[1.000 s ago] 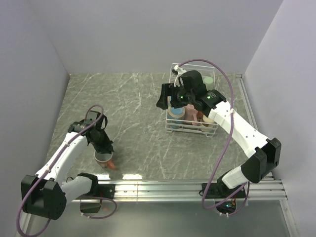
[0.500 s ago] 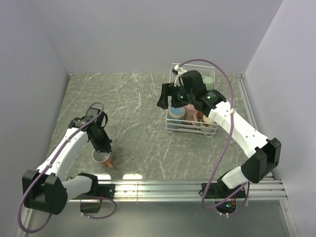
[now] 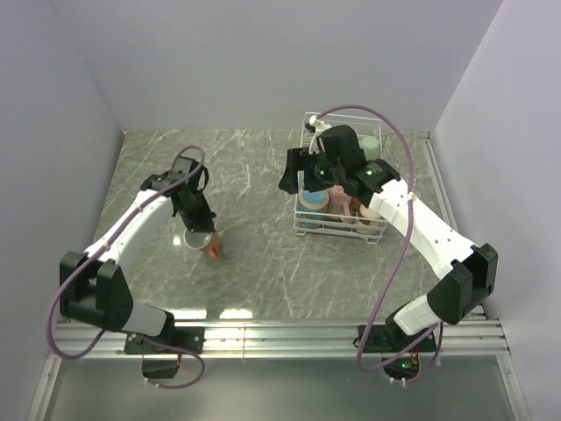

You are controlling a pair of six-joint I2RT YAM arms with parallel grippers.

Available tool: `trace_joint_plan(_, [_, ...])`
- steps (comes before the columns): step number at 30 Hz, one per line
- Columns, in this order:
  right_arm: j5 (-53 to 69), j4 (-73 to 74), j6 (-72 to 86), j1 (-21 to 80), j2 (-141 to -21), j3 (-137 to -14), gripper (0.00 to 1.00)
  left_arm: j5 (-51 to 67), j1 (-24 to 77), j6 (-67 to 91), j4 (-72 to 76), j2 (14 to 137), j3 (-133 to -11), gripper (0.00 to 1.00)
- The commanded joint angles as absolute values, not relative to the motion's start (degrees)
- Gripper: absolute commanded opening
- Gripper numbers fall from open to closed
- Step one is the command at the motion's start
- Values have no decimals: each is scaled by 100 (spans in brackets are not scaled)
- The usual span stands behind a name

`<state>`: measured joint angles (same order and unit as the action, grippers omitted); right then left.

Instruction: Load the cups into the dish rack

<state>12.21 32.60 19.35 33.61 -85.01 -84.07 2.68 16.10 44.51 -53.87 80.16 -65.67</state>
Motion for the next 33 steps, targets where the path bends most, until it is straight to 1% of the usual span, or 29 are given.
trace_joint_plan(1, [1116,3199,1828,3349,-8552,-8552,86,298,1801,4368,-4914,8479,-7066,0])
trace_joint_plan(7, [1029,3313,1793,3349,-8552,-8613,86,237,2188,4202,-4895,9656,-8373,0])
trace_joint_plan(10, [906,3419,1758,3349,-8543,-8648,86,193,2329,4061,-5018,10149,-8805,0])
trace_joint_plan(13, [765,3507,1723,3349,-8490,-8631,86,263,2399,3999,-4984,10397,-8929,0])
trace_joint_plan(18, [615,3586,1731,3331,-8341,-8526,86,491,2399,3868,-4869,10371,-9122,0])
trace_joint_plan(25, [887,3577,1881,3243,-8323,-8525,86,553,2215,3533,-5132,10353,-10219,0])
trace_joint_plan(29, [1054,3507,1960,3182,-8262,-8587,86,1133,1952,3594,-4879,10196,-10503,0])
trace_joint_plan(33, [1511,3192,2126,3059,-8113,-8473,86,1836,1609,3849,-4020,9836,-10477,0])
